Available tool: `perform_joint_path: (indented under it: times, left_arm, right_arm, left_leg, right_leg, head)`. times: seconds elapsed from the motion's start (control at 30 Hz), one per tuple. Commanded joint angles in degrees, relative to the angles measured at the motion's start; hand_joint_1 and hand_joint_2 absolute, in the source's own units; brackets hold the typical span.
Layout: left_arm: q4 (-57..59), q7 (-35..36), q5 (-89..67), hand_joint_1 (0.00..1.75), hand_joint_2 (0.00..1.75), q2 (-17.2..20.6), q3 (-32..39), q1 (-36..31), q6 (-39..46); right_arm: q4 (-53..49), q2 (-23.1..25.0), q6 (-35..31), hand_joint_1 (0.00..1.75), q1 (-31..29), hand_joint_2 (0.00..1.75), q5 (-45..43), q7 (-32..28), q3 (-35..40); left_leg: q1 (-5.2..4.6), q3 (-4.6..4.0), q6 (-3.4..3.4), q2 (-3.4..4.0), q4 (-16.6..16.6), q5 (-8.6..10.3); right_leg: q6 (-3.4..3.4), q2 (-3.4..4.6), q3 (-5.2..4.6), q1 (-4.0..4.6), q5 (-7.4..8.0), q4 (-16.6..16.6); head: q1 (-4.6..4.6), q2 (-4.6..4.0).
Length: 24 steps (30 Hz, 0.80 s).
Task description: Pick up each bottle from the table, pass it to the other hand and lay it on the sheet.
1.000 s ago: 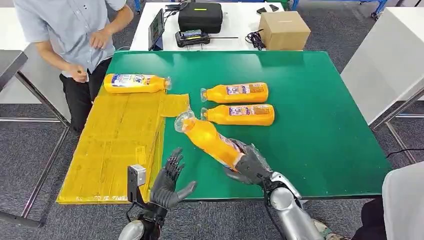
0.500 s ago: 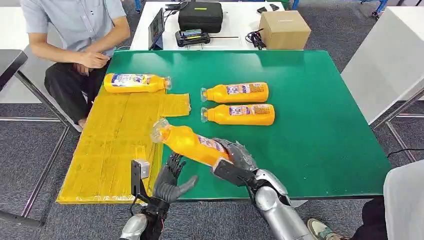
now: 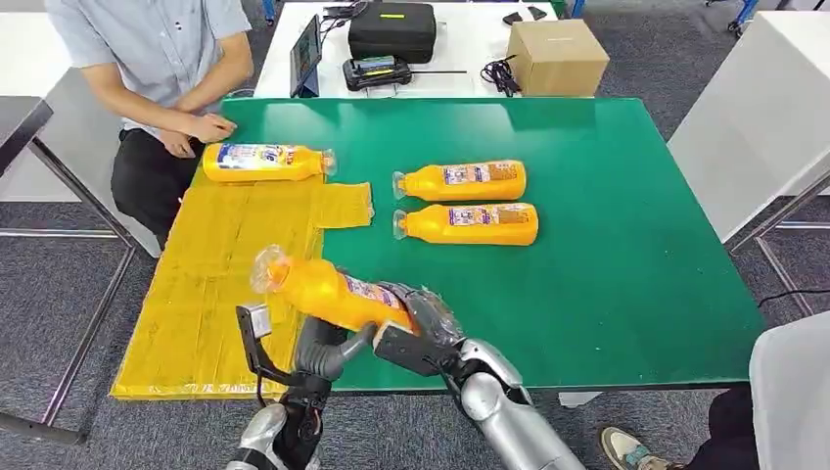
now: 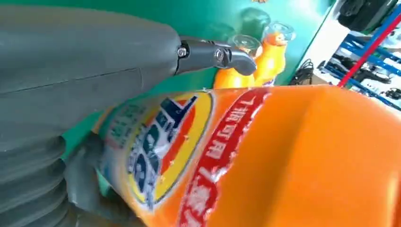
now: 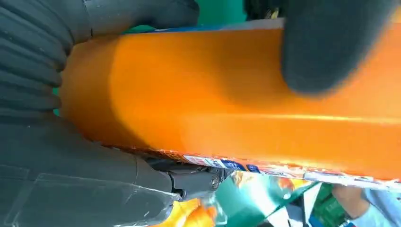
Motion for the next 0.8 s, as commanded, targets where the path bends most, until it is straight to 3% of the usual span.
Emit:
perform_joint_path:
  times: [0.03,0.53,0.57,0.6,0.8]
  left_arm:
    - [-0.72,-1.38,3.48,0.0,1.75,-0.46,0.16,-2.09,-1.49]
    - [-2.02,-1.16,4.84,0.0,1.75,-0.46,-0.88,-1.48,-4.05]
    - [-1.99,-1.59,4.57,0.1,1.75,-0.46,-0.85,-1.6,-3.53]
    - [-2.08,-2.17,4.38,1.69,1.75,-0.46,-0.86,-1.69,-3.11]
    - [-6.48,-6.06,1.14,1.75,1.75,-0.46,-1.04,-0.55,1.35]
  right_arm:
    - [7.52,0.75,-0.38,1.75,-1.31,1.75,-0.2,-0.71,1.86]
    - [8.96,1.18,-0.4,1.75,-1.27,1.75,-0.34,-1.4,0.87]
    - [9.06,1.29,-0.37,1.75,-1.22,1.75,-0.34,-1.44,0.99]
    - [9.18,1.43,-0.34,1.75,-1.15,1.75,-0.32,-1.46,1.13]
    - [8.92,1.66,-0.42,1.75,0.09,1.75,-1.36,-1.24,-0.56]
  left_leg:
    - [0.05,0.03,-0.07,-0.05,0.01,0.01]
    - [0.03,0.04,-0.09,-0.06,0.01,0.0]
    - [0.04,0.04,-0.09,-0.06,0.0,0.0]
    - [0.05,0.02,-0.09,-0.07,0.03,-0.01]
    - [0.06,0.04,-0.09,-0.08,0.02,-0.01]
  right_leg:
    - [-0.09,-0.09,0.06,0.06,-0.01,-0.01]
    - [-0.12,-0.11,0.07,0.04,-0.03,0.0]
    - [-0.12,-0.11,0.07,0.05,-0.03,-0.01]
    - [-0.12,-0.12,0.06,0.06,-0.03,0.01]
    - [-0.12,-0.14,0.08,0.07,-0.04,-0.01]
  head:
    - [0.0,0.0]
    - [0.02,0.0]
    - [0.02,0.0]
    - [0.0,0.0]
    - [0.02,0.0]
